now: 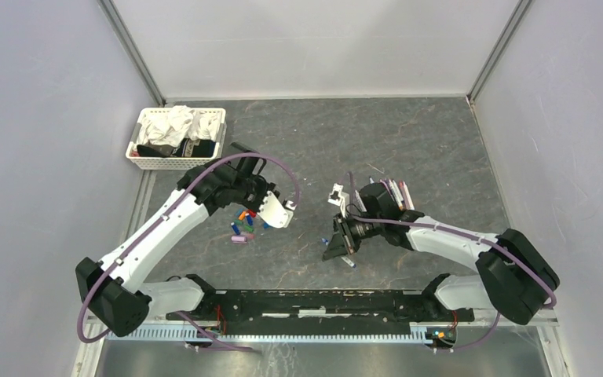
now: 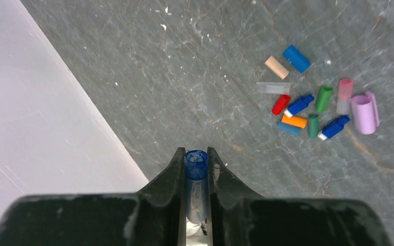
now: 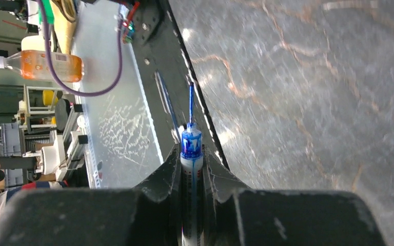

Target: Open the pen caps

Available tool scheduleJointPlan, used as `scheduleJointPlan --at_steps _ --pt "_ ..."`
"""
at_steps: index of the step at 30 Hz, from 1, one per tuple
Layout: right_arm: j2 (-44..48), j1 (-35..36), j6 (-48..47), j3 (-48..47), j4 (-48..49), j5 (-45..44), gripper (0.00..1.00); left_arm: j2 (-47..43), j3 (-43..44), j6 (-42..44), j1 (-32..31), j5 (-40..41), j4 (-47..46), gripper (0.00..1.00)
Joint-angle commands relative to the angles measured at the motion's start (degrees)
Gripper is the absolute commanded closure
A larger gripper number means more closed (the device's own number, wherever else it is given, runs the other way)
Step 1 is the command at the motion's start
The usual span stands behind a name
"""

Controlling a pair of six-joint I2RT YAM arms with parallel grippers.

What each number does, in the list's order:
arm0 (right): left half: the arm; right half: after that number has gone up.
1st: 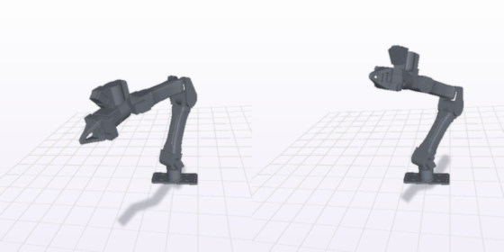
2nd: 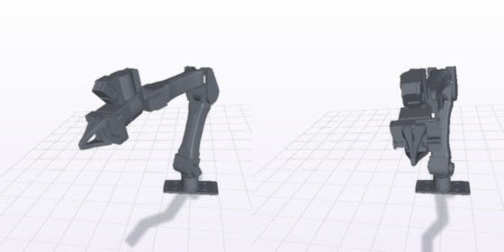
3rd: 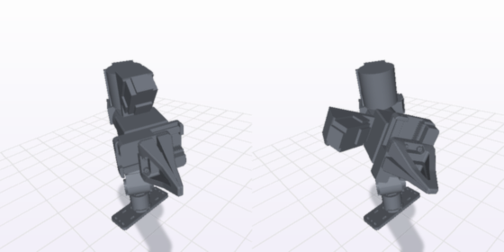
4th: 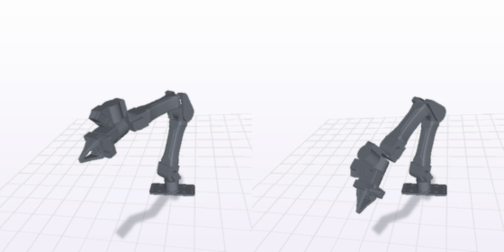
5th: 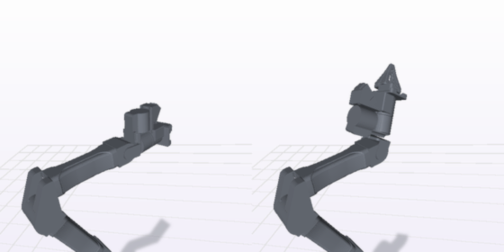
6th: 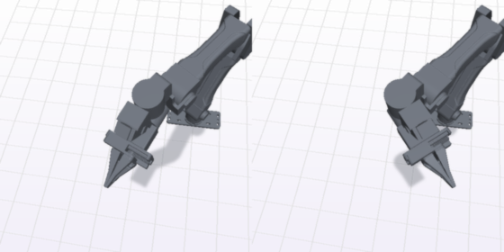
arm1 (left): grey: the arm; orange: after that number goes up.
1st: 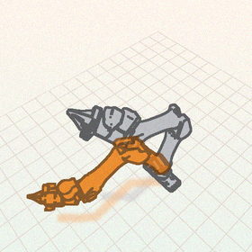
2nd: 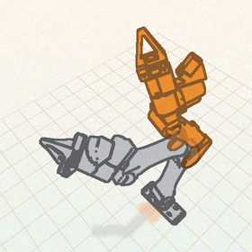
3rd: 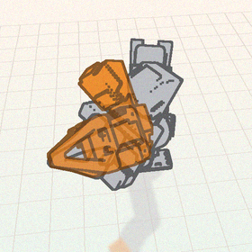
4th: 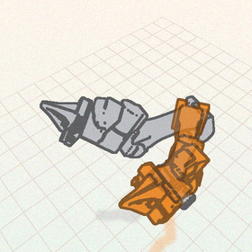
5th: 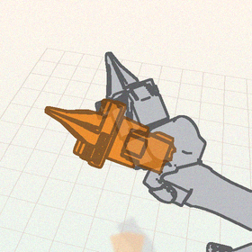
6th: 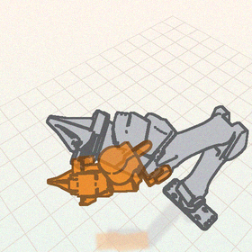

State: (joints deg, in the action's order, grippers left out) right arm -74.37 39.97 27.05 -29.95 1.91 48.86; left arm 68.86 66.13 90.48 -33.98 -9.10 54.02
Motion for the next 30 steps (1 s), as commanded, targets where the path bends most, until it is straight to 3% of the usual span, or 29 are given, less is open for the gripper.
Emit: scheduleJointPlan --at_steps 1,4,7,12,18,26,30 --pt "-0.74 0.07 -7.04 -7.00 -1.00 0.89 1.00 -0.62 2.20 -9.39 -1.53 -2.37 0.14 0.98" --pt "-2.45 -1.09 -9.99 -9.76 -6.21 -1.96 1.00 2.15 2.57 -16.32 -1.47 -2.78 0.00 0.98" --pt "-4.40 -4.43 -9.77 -11.77 -11.58 -14.00 1.00 5.84 3.10 -22.50 -1.32 -2.80 0.36 0.98" --pt "-5.09 -6.59 -5.80 -13.55 -10.48 -31.94 1.00 12.60 1.64 -29.56 -1.15 -1.89 -2.68 0.98" --pt "-11.42 -6.62 -7.64 -18.65 -9.45 -43.49 1.00 19.33 -1.26 -35.96 -1.00 -1.60 -10.13 0.98" --pt "-18.33 -6.76 -12.44 -21.58 -8.07 -51.23 1.00 23.31 -6.04 -40.36 -0.53 -1.14 -16.61 0.94" --pt "-20.73 -6.92 -13.12 -21.68 -7.59 -52.52 0.93 23.91 -8.63 -41.50 -0.24 -0.44 -19.31 0.87"
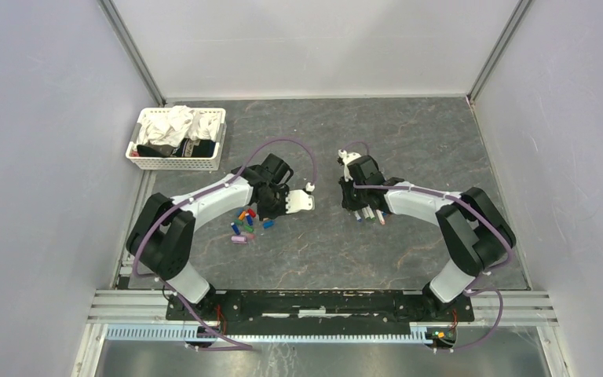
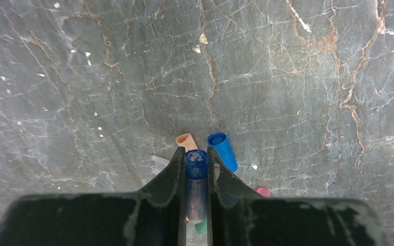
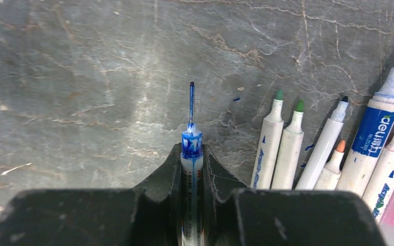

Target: Open the pen caps

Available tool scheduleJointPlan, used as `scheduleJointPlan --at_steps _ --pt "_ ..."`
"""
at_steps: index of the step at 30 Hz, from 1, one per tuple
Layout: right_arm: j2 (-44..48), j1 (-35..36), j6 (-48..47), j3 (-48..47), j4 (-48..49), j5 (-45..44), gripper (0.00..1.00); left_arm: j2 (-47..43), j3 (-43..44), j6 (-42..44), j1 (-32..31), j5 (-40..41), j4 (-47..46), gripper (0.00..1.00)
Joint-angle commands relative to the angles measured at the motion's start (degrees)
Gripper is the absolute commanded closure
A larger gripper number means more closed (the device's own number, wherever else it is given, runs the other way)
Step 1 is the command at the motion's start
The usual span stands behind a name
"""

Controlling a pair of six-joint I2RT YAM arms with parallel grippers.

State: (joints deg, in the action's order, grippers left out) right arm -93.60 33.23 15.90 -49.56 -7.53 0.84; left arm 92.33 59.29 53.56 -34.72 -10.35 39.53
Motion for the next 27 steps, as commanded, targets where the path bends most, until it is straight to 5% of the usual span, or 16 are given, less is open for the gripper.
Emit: scheduleJointPlan --at_steps 1,5,15,21,23,27 --pt "-1.75 -0.24 -2.02 -1.82 2.21 -4.77 0.90 0.74 -2.07 -5.17 0.64 1.25 -5.38 0.84" --pt "-1.85 -0.37 -1.71 -0.68 2.73 -5.69 0.77 1.29 -2.95 -6.71 1.31 1.03 -6.60 0.73" --pt "-0.53 -0.39 -2.72 -0.19 2.13 -7.99 0.68 -1.30 -2.29 -7.81 2.28 -1.36 -6.11 0.52" --pt "2.95 -0.38 -3.14 0.16 0.95 -9.48 0.69 -3.15 5.69 -9.20 5.38 -5.24 2.28 0.25" --pt "4.13 -0.37 -3.15 0.00 0.35 -9.51 0.69 -3.47 9.04 -9.55 6.87 -6.84 5.56 0.05" --pt "6.72 -0.38 -3.50 -1.29 -1.51 -9.69 0.60 -5.56 14.09 -10.60 10.51 -8.67 9.10 0.00"
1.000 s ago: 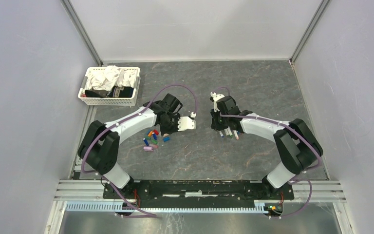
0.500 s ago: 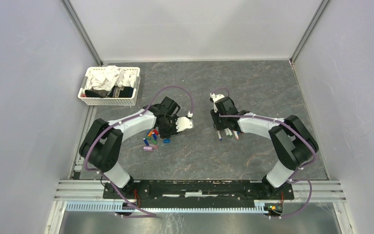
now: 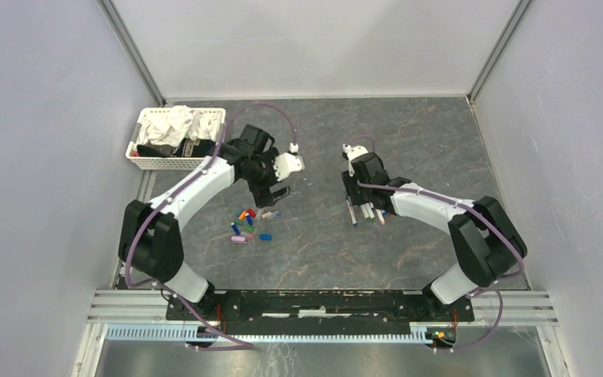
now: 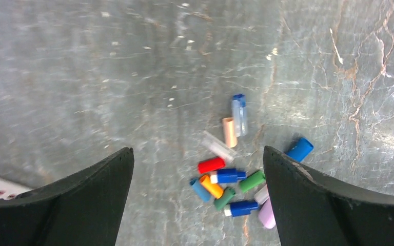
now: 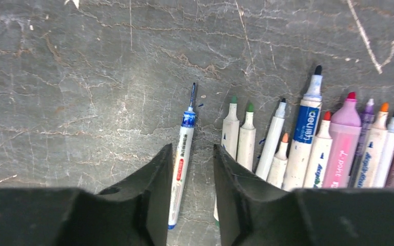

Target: Open the pen caps

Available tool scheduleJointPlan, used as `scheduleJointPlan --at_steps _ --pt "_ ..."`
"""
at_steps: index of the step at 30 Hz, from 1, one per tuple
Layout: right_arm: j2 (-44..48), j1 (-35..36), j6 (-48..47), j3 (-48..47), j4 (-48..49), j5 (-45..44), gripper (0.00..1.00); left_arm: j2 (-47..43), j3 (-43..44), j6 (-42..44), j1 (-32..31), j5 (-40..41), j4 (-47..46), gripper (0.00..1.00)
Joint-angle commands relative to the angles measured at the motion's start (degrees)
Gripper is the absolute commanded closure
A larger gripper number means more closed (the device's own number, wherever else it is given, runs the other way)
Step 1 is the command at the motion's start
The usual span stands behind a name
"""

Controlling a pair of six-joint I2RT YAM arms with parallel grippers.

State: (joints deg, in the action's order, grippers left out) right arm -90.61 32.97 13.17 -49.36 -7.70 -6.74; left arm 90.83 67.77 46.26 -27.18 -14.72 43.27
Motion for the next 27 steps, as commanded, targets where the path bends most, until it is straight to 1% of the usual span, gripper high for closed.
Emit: scheduleJointPlan --at_steps 1,5,8,9,11,14,15,16,17,18,21,23,24,27 --pt "4.46 -0.15 -0.93 -1.76 -2.02 -2.42 0.57 -4.72 6.84 -3.81 4.00 -4.49 5.80 0.00" --pt "9.26 -0.41 -2.28 -1.21 -3.62 -5.10 0.43 -6.56 11.20 -6.51 9.73 -6.27 8.45 0.00" --pt "14.96 -2.36 -2.69 1.04 -3.66 -9.82 0.25 -7.97 11.22 -9.84 14.07 -5.82 7.79 0.00" --pt "17.29 -3.49 -2.70 1.93 -3.32 -11.21 0.21 -8.50 10.30 -10.84 15.75 -5.74 6.83 0.00" --pt "21.25 -6.64 -2.29 4.31 -2.06 -15.30 0.13 -10.85 6.49 -13.76 19.98 -5.99 1.70 0.00" --pt "26.08 -11.31 -0.50 7.53 -0.01 -21.19 0.08 -15.20 -1.92 -23.16 25.54 -5.31 -11.88 0.00" --pt "27.07 -12.76 -0.10 8.62 0.83 -23.99 0.05 -16.44 -4.59 -25.53 26.78 -4.97 -16.22 0.00" --pt "28.22 -13.80 -0.73 10.11 2.74 -26.67 0.03 -17.57 -7.07 -27.53 27.05 -4.67 -19.57 0.00" --pt "29.20 -14.22 -1.39 11.84 4.86 -30.10 0.02 -18.27 -9.19 -28.98 28.94 -5.04 -22.30 0.00" --pt "30.51 -14.33 -2.80 14.84 9.67 -34.63 0.02 -18.67 -10.96 -30.30 29.53 -5.58 -24.38 0.00" --pt "33.83 -14.99 -8.48 24.89 24.81 -43.92 0.02 -18.05 -16.48 -34.24 29.88 -5.70 -31.37 0.00" --pt "34.02 -16.01 -10.57 29.85 32.45 -46.66 0.02 -16.69 -20.12 -35.27 30.07 -7.11 -36.35 0.00" --pt "33.52 -17.08 -10.79 31.08 34.28 -46.82 0.02 -15.87 -21.76 -35.53 30.08 -7.88 -38.54 0.00" --pt "30.25 -20.53 -8.51 32.41 34.63 -45.44 0.02 -13.23 -25.59 -35.55 30.08 -8.32 -45.31 0.00"
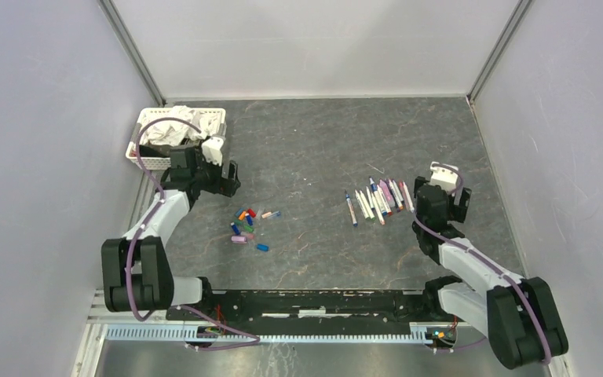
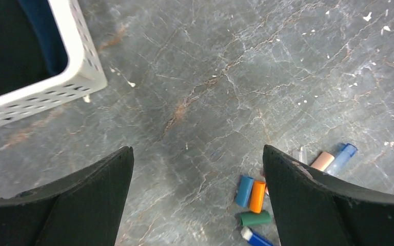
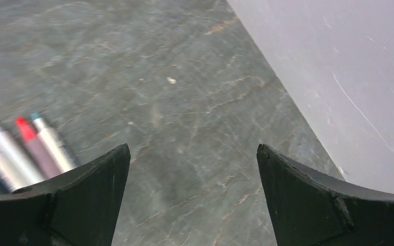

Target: Open the pen caps

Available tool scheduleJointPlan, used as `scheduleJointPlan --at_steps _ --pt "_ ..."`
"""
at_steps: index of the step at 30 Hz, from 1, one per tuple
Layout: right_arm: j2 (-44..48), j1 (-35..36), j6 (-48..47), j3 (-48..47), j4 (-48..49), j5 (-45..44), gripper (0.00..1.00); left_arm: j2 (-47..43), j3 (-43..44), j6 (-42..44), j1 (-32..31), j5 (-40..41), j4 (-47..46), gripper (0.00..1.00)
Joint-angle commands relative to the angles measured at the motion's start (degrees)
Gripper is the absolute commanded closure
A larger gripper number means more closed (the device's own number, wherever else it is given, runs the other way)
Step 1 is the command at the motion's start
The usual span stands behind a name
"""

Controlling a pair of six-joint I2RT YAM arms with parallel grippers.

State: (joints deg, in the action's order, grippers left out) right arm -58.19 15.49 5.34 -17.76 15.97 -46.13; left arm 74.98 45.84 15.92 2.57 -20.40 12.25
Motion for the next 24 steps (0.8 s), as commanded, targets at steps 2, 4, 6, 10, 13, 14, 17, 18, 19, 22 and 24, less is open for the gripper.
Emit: scheduleJointPlan --at_steps 2,4,6,10,13,14,17,18,19,22,24 --pt "-3.67 -4.54 -0.33 2.42 12.84 -5.70 0.02 4.32 -5.23 -5.14 0.34 -2.40 -17.60 0.00" --pt "-4.43 -5.75 -0.23 5.07 17.01 -4.70 0.02 5.67 -7.09 -5.50 0.33 -2.43 -21.80 0.00" --pt "-5.19 -6.49 -0.01 7.28 20.28 -4.16 0.02 5.96 -9.69 -6.33 0.33 -2.97 -27.29 0.00" --pt "-7.77 -7.07 -0.82 11.26 28.47 -1.79 0.02 5.15 -16.38 -9.84 0.37 -3.34 -41.13 0.00" --pt "-9.59 -7.07 -2.90 13.93 35.47 -0.30 0.02 4.45 -21.84 -10.21 0.27 -3.14 -52.25 0.00" --pt "-10.46 -7.21 -3.23 14.62 37.46 0.08 0.02 4.47 -23.52 -10.28 0.31 -2.89 -55.98 0.00" --pt "-12.79 -7.17 -4.87 16.55 44.93 0.23 0.02 5.78 -26.92 -10.33 0.26 -1.67 -63.57 0.00" --pt "-13.41 -7.32 -4.86 17.22 47.82 0.72 0.02 6.35 -27.86 -10.47 0.25 -1.26 -66.42 0.00" --pt "-14.28 -7.57 -6.20 17.28 48.57 2.12 0.02 6.73 -28.29 -10.42 0.30 -1.05 -67.43 0.00" --pt "-15.80 -7.65 -7.05 17.12 49.80 3.60 0.02 7.95 -30.12 -10.43 0.31 -1.04 -71.75 0.00" --pt "-16.16 -7.69 -7.53 16.97 50.38 3.77 0.02 7.83 -31.38 -10.81 0.29 -0.34 -73.41 0.00"
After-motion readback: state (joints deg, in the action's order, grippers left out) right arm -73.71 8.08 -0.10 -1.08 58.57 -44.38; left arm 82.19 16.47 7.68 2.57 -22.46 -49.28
